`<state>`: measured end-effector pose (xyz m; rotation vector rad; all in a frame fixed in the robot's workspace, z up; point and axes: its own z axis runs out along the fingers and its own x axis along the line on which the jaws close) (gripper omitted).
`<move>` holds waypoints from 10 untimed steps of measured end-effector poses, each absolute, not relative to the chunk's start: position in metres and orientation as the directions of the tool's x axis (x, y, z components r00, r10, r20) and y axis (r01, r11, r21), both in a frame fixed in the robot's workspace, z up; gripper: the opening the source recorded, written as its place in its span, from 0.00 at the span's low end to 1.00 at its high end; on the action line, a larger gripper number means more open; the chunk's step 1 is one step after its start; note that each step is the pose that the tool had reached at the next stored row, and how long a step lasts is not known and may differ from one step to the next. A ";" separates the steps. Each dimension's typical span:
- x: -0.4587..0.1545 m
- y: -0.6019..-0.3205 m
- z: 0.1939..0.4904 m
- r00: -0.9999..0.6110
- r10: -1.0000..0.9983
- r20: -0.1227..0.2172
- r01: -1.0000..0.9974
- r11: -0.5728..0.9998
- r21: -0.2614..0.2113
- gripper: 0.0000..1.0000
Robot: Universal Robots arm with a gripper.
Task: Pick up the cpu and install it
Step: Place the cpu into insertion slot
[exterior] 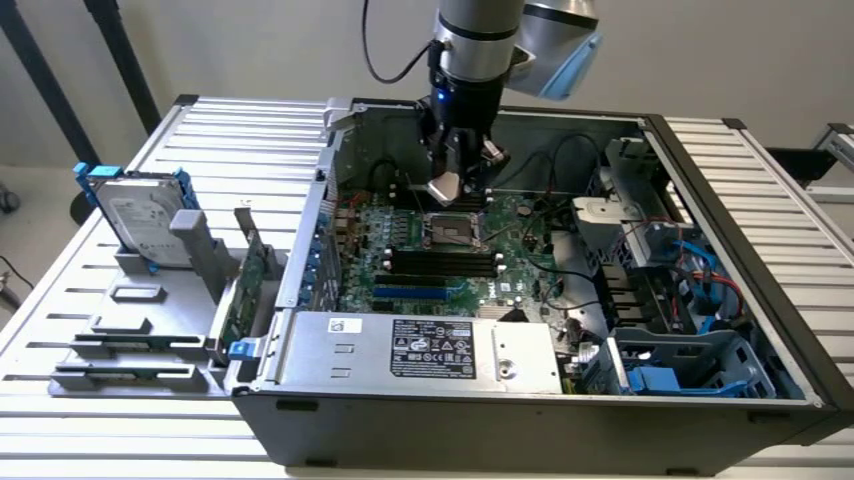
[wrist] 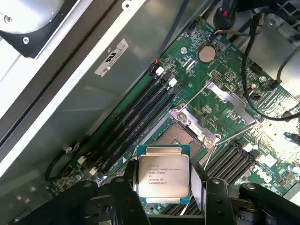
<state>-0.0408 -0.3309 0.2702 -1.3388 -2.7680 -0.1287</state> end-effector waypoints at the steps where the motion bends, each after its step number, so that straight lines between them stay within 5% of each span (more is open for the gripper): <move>1: -0.041 -0.331 0.270 -0.606 0.790 0.095 0.795 0.605 0.047 0.55; 10: -0.041 -0.331 0.265 -0.468 0.879 0.096 0.884 0.466 0.044 0.55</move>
